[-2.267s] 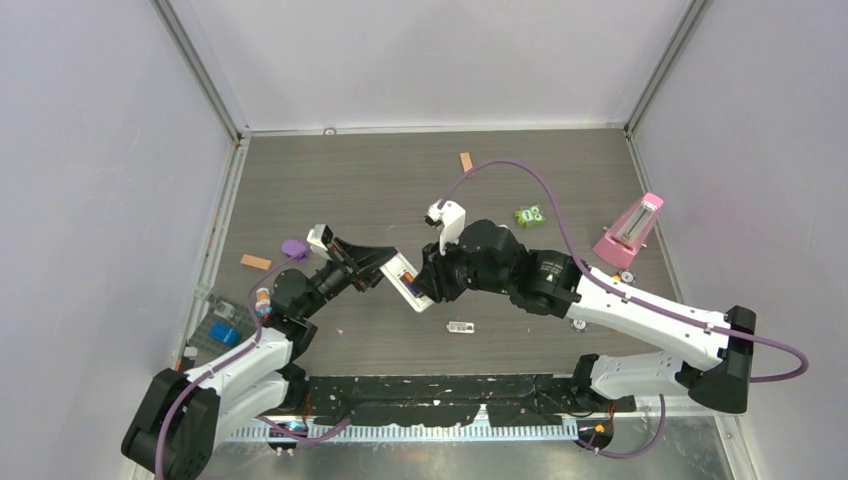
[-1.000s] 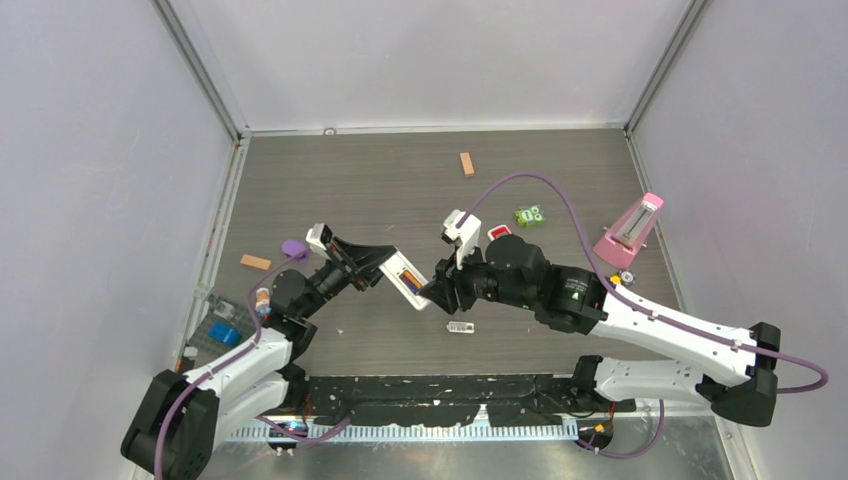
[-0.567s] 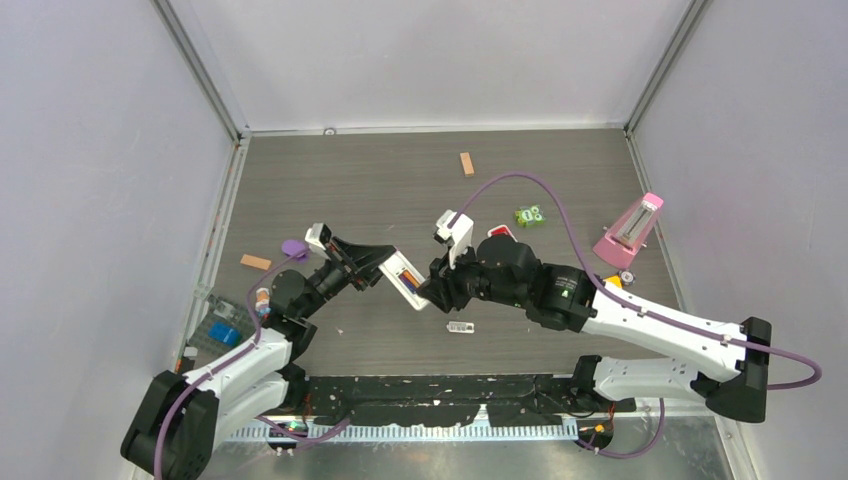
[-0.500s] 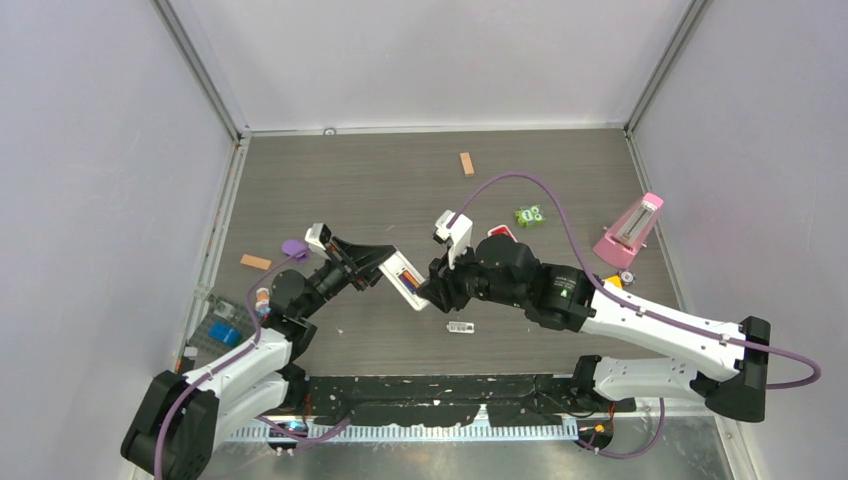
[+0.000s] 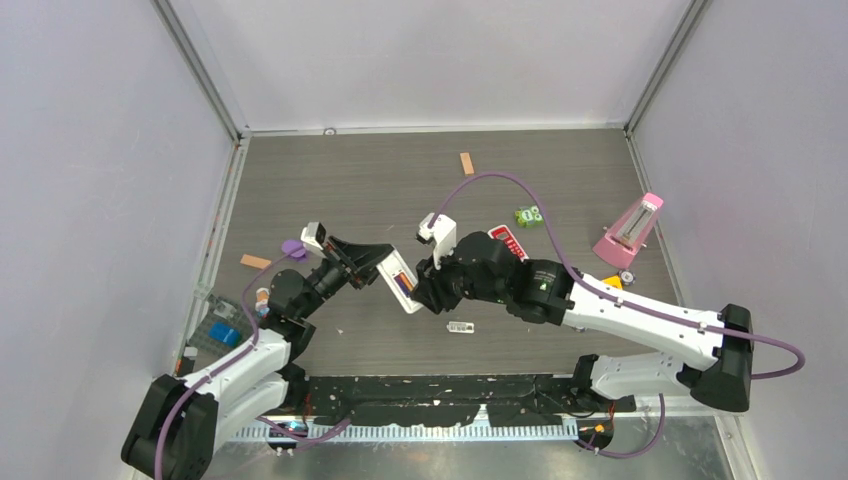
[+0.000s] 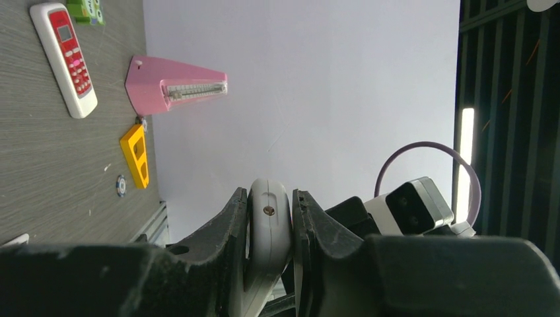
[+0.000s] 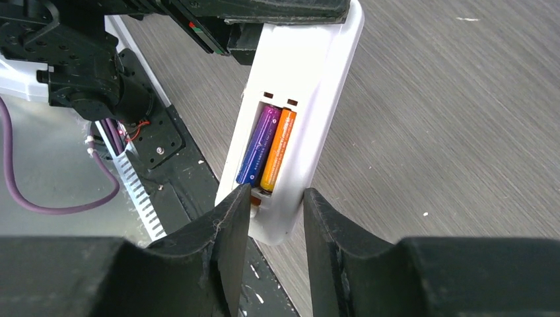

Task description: Load the batteries into the remote control

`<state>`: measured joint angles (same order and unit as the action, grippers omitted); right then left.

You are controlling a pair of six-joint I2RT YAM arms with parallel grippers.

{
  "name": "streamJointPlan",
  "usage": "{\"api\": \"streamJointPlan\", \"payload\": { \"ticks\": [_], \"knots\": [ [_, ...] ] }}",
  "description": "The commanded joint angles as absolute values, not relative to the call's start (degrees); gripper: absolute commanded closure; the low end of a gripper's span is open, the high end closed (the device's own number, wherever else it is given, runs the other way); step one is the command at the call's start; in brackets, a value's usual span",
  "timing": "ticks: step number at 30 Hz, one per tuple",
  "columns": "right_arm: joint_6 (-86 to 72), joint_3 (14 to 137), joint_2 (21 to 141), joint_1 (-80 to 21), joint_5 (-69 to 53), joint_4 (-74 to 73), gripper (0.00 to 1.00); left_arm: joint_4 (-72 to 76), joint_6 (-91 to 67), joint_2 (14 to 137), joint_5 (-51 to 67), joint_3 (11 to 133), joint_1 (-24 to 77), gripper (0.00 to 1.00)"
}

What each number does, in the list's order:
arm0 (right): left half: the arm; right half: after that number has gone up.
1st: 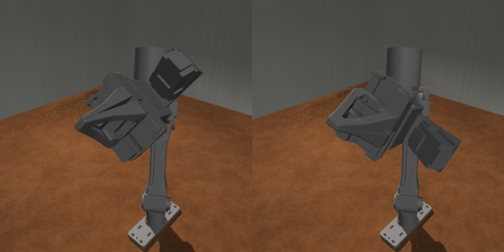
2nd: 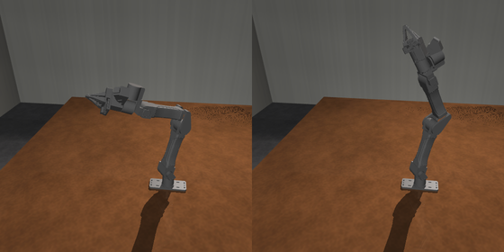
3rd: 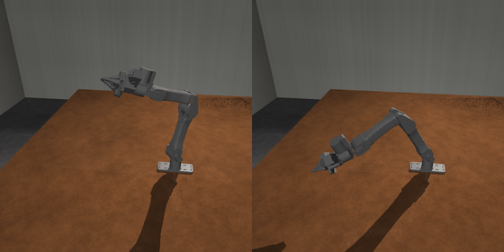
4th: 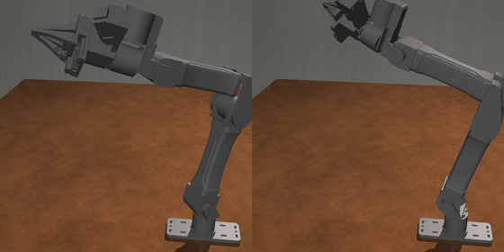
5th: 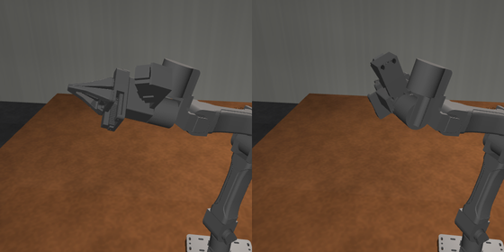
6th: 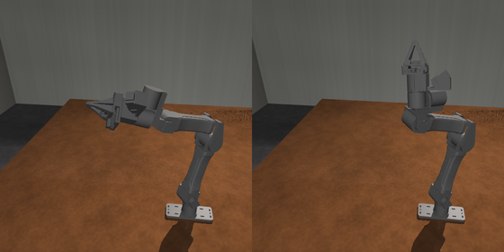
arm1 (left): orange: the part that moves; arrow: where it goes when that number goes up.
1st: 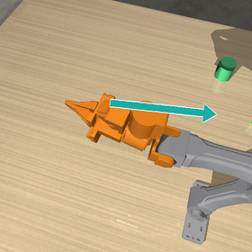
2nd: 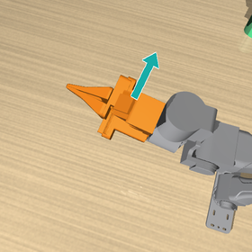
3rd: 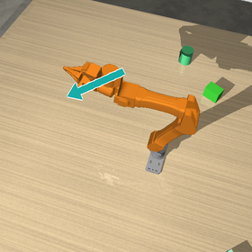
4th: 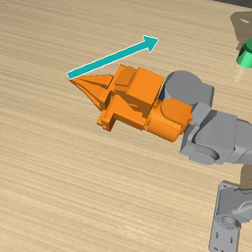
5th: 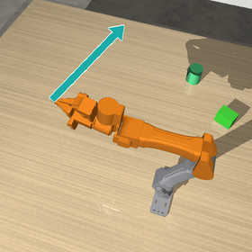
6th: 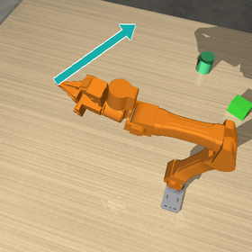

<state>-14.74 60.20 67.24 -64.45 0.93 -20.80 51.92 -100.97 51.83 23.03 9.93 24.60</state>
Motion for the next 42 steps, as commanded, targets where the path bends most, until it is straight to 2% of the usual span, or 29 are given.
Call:
{"api": "streamJointPlan", "payload": {
  "ticks": [1, 13, 22, 24, 28, 36, 42],
  "knots": [
    [-16.0, 64.2, 71.1, -64.8, 1.3, -20.3, 0.60, 57.7, -101.4, 49.8, 26.4, 12.6, 25.6, 1.00],
    [-18.5, 69.6, 78.8, -64.7, 1.3, -24.8, 0.61, 56.7, -92.9, 47.6, 29.2, 14.5, 25.8, 1.00],
    [-23.6, 68.2, 75.4, -62.3, 2.5, -24.0, 0.57, 39.9, -76.8, 41.2, 30.0, 18.2, 25.8, 1.00],
    [-23.7, 67.0, 73.7, -62.2, 1.3, -22.9, 0.54, 35.8, -73.9, 39.4, 29.4, 19.4, 25.8, 1.00],
    [-23.5, 63.5, 69.1, -62.1, -2.2, -19.5, 0.41, 30.0, -69.2, 36.5, 29.0, 21.1, 25.8, 1.00],
    [-22.5, 55.8, 61.0, -62.1, -8.7, -11.2, 0.24, 29.1, -64.5, 36.4, 32.9, 23.2, 25.8, 1.00],
    [-23.1, 54.0, 59.2, -62.1, -9.1, -8.3, 0.21, 30.2, -65.7, 37.5, 34.7, 23.8, 25.8, 1.00]
  ]
}}
